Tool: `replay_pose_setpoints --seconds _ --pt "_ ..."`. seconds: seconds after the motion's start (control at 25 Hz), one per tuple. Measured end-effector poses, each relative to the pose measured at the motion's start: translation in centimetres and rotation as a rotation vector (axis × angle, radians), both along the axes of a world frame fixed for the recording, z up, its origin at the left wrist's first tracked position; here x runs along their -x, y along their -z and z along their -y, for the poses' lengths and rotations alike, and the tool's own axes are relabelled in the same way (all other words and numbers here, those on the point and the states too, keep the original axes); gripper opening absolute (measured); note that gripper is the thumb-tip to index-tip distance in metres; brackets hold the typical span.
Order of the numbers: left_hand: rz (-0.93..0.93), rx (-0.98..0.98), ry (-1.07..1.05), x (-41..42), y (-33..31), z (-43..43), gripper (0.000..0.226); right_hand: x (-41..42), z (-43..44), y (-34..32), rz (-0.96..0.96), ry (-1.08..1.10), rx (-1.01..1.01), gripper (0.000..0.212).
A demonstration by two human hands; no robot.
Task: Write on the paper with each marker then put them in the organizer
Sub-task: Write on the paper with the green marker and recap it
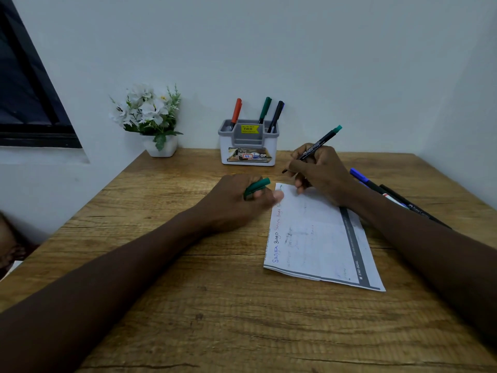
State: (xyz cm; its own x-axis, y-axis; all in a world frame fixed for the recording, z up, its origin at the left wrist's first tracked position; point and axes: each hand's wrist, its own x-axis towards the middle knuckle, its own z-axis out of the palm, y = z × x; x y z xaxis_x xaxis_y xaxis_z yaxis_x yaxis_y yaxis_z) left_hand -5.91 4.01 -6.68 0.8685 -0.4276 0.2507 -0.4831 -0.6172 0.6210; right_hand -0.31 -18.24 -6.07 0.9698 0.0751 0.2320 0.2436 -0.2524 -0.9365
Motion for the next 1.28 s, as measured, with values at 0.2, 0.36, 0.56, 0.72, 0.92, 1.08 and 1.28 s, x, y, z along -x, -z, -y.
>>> replay_pose_setpoints --seconds 0.2,0.36,0.56,0.72,0.92,1.08,1.28 --pt "0.134 0.023 -0.107 -1.0 0.6 -0.9 0.028 1.1 -0.3 -0.1 0.019 -0.138 -0.107 0.017" --pt "0.137 0.053 -0.198 -1.7 1.0 -1.2 0.024 1.3 -0.5 0.0 -0.089 -0.222 -0.343 0.020" --pt "0.157 0.042 -0.224 -2.0 1.2 -1.1 0.028 1.4 -0.6 -0.2 -0.197 -0.292 -0.421 0.040" --pt "0.176 0.068 -0.206 -1.9 1.2 -1.1 0.025 1.4 -0.9 0.0 -0.175 -0.250 -0.394 0.022" --pt "0.212 0.096 -0.152 -1.4 0.9 -0.9 0.019 1.6 -0.3 0.3 -0.098 -0.318 -0.241 0.016" --pt "0.244 0.139 -0.200 -1.2 0.6 -0.7 0.020 1.3 -0.7 0.4 -0.035 -0.361 -0.059 0.015" --pt "0.299 0.163 -0.227 -1.1 0.9 -0.2 0.019 1.7 -1.0 0.2 0.054 -0.366 0.069 0.015"
